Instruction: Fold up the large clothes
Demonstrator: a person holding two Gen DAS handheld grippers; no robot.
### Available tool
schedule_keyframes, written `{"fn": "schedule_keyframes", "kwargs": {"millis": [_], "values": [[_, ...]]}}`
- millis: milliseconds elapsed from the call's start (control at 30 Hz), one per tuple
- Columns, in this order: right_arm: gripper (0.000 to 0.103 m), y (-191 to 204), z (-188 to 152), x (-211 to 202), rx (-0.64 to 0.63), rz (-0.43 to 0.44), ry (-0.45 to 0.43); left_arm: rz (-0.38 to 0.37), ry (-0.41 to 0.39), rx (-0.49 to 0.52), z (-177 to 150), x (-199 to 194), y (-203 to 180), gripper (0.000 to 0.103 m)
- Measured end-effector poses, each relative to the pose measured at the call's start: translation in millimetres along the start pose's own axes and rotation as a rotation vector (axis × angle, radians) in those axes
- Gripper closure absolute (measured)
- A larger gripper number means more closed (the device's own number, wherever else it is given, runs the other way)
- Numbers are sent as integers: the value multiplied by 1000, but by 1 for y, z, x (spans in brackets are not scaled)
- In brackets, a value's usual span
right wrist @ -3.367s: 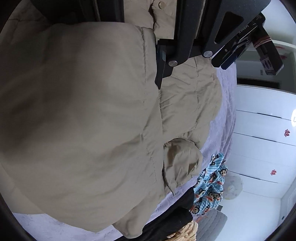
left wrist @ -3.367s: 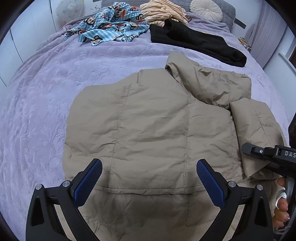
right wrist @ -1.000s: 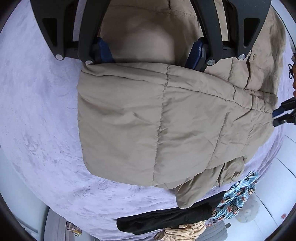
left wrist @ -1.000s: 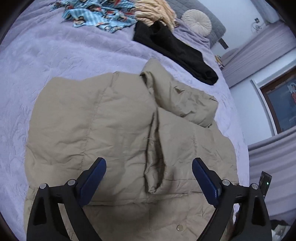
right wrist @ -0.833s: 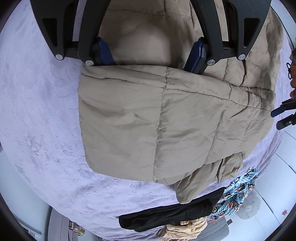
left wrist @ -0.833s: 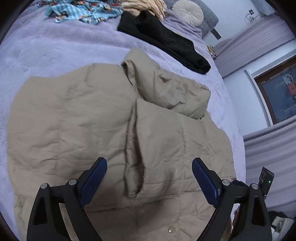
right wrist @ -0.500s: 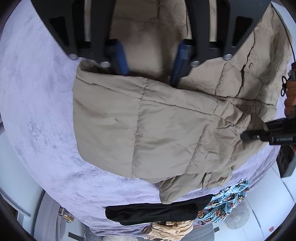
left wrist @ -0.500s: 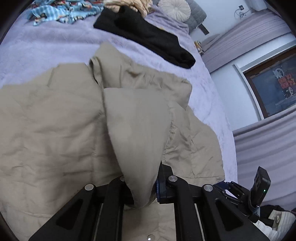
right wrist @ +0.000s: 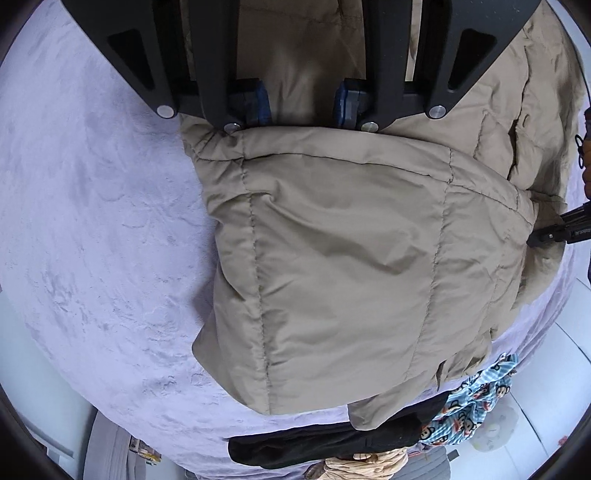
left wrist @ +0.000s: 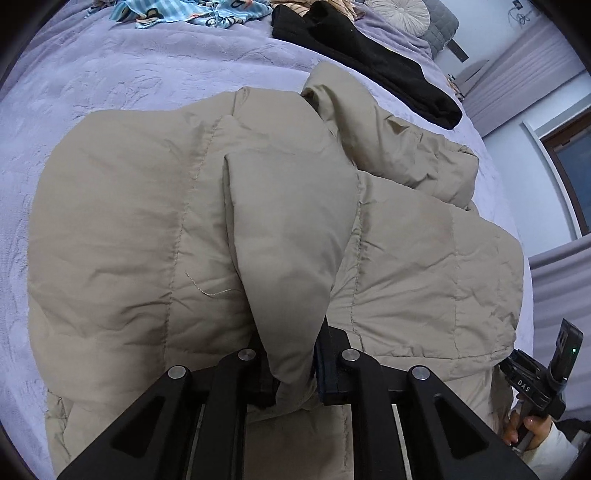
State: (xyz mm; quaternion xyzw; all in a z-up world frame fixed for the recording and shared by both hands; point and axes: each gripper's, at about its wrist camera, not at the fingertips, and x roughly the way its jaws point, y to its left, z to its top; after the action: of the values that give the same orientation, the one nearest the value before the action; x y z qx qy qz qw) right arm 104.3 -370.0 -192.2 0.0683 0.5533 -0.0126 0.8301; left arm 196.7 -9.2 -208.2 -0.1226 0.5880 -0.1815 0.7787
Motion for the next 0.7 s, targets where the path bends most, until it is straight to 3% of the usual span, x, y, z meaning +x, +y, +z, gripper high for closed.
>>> {"fn": "schedule_keyframes", "kwargs": {"millis": [100,133,167,200,300,467,500,533,600,700], "values": [[75,-1,1,-2,-4,5,16,86,-46,13,0,-16,-5,67],[74,-2,2,-3,0,9,22,119,-67,15,0,-24,-4,52],[72,-2,2,-5,7,21,29,145,-93,16,0,-31,-2,45],[70,-3,1,-8,18,37,41,161,-120,17,0,-41,-1,44],[44,-3,-2,-28,19,93,46,169,-162,0,0,-64,9,44],[43,0,-13,-77,-7,138,-33,113,-221,33,8,-92,1,47],[44,-3,-11,-83,8,127,-54,93,-221,53,11,-93,-5,52],[55,-7,-7,-88,26,105,-79,73,-212,78,14,-89,-13,63],[71,-18,8,-88,68,73,-108,51,-196,124,19,-79,-30,64],[76,-34,36,-76,151,80,-133,96,-167,166,24,-49,-47,64]]}}
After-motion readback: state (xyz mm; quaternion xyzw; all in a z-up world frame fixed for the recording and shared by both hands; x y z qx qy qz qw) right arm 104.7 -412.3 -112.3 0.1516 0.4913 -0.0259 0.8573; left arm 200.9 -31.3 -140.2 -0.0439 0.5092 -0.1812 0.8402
